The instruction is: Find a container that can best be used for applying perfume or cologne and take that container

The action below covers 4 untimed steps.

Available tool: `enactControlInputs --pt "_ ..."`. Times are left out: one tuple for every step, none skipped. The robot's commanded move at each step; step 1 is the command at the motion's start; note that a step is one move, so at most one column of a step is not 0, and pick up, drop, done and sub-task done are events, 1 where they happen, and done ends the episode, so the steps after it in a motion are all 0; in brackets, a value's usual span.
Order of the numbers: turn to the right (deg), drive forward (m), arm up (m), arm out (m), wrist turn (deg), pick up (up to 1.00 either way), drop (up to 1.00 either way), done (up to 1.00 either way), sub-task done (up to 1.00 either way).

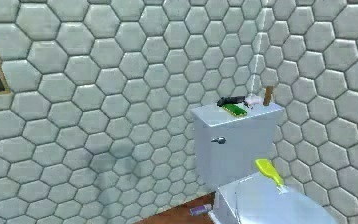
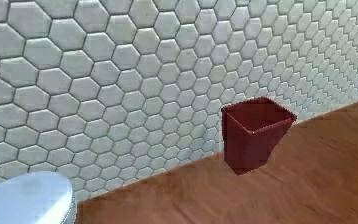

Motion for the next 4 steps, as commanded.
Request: enactControlInputs --pt "-45.0 0.00 0.00 0.00 0.0 0.00 0.00 0.00 0.00" --pt "-18.0 0.00 0.00 0.00 0.0 0.00 0.00 0.00 0.00" --pt "45.0 0.00 0.00 0.00 0.0 0.00 0.00 0.00 0.00" --pt "45.0 0.00 0.00 0.00 0.0 0.00 0.00 0.00 0.00"
